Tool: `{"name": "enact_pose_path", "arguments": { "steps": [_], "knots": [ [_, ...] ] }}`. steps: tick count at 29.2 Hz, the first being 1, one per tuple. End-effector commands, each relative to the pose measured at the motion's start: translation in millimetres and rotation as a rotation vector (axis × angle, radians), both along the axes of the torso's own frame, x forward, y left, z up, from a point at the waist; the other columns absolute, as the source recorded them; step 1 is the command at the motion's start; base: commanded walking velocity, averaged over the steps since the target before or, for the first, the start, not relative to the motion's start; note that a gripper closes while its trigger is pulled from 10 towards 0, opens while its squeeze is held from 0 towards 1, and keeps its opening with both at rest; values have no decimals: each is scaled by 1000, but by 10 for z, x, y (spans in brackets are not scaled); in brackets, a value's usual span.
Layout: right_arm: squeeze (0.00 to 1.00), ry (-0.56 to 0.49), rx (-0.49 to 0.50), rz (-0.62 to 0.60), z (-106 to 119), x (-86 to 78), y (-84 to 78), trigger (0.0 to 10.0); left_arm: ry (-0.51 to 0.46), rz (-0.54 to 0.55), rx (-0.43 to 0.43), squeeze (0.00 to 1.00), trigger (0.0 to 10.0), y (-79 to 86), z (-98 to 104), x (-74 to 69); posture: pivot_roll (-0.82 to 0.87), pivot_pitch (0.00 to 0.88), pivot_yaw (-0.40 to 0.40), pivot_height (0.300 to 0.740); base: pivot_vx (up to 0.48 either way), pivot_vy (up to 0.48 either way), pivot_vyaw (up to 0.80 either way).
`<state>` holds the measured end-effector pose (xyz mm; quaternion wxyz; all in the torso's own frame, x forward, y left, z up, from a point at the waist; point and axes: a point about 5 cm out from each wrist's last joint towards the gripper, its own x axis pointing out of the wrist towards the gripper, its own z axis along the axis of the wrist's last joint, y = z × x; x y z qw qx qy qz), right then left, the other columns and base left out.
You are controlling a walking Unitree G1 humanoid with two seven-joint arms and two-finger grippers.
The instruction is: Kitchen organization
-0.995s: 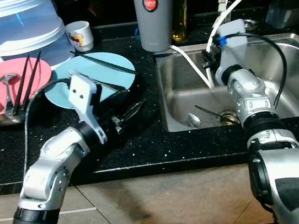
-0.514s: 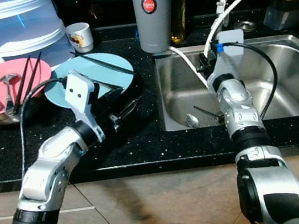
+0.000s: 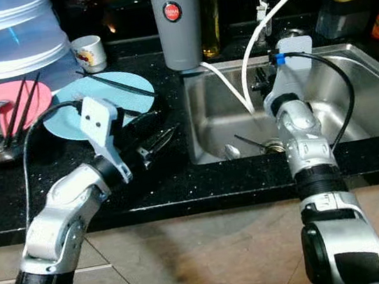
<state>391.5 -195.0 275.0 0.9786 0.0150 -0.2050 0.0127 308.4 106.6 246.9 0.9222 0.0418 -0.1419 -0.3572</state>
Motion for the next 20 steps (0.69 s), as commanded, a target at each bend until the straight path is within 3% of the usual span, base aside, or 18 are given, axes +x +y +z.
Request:
{"name": "enact_pose_path", "arguments": {
  "steps": [1, 5, 9, 20],
  "knots": [
    [0, 19, -1, 14, -48, -7, 54, 10000, -10, 7, 8, 0, 10000, 17, 14, -22, 66, 87, 4, 740, 0, -480, 0],
    [0, 21, -7, 21, -36, -11, 77, 10000, -2, 23, -7, 0, 10000, 40, 4, -16, 64, 88, 3, 740, 0, -433, 0],
    [0, 25, -12, 27, -31, -14, 90, 10000, 6, 40, -36, 0, 10000, 79, 2, -15, 62, 88, 0, 740, 0, 0, 0],
    [0, 35, -14, 54, -26, -23, 170, 10000, 49, 88, -7, 0, 10000, 187, -86, -87, 65, 94, -9, 740, 0, 0, 0]
  ]
}}
